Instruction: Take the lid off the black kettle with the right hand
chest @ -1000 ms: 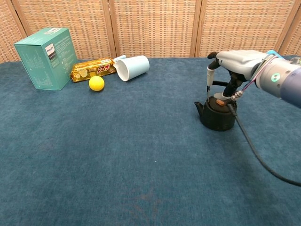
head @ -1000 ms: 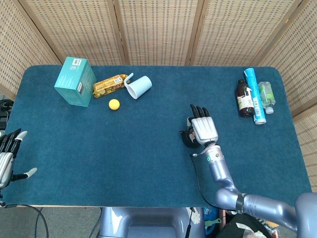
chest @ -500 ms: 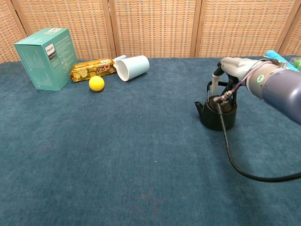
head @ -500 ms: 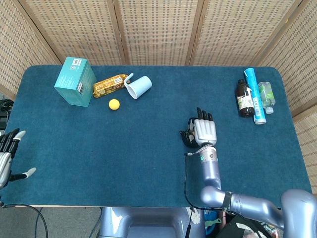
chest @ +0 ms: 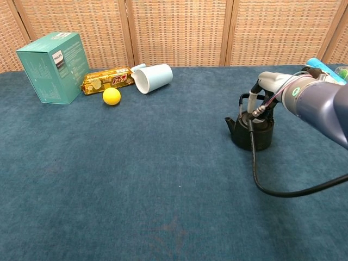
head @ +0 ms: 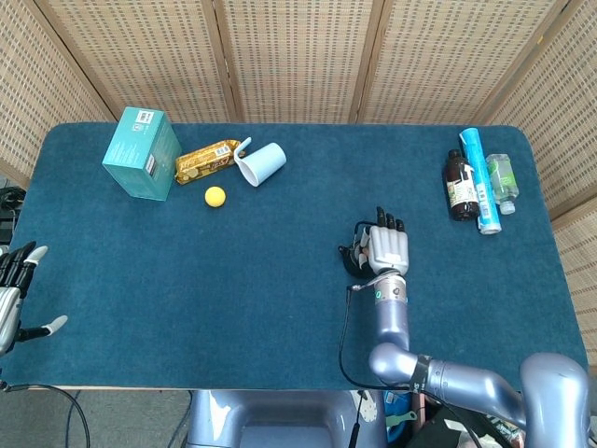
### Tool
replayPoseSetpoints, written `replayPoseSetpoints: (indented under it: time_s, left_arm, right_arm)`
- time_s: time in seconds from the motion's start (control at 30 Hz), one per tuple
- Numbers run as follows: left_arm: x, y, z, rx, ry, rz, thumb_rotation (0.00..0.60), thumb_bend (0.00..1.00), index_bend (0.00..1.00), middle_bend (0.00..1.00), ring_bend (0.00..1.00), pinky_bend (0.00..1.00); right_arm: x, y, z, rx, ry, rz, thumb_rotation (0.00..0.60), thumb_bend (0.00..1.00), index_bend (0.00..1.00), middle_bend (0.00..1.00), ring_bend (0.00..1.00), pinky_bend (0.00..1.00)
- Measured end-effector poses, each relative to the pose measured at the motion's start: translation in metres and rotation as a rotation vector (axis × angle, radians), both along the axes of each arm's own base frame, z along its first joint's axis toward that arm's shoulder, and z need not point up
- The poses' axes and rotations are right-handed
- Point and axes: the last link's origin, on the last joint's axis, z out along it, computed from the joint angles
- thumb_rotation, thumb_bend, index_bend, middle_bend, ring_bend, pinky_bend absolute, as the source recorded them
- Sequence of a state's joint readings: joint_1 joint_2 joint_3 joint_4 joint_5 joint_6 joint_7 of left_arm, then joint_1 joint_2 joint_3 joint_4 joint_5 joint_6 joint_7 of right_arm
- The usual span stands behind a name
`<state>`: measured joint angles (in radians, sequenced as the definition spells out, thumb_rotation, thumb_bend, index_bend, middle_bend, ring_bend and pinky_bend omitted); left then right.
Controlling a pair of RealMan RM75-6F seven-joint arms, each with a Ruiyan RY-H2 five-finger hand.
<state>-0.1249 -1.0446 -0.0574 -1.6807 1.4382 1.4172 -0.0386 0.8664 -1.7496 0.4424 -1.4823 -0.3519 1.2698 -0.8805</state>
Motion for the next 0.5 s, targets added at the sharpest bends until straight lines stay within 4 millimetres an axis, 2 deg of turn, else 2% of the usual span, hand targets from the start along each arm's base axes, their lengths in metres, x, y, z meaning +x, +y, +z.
replayPoseSetpoints:
  time_s: [0.5]
  left_arm:
    - [-0.0004, 0.0001, 0.0004, 0.002, -0.001, 0.001, 0.600, 0.08, 0.00, 0.00, 0.00, 0.00]
  right_arm:
    - [-0.0059, -0.0008, -0.0075, -0.001, 0.021, -0.007, 0.600, 0.55, 0.51, 0.00, 0.00, 0.13]
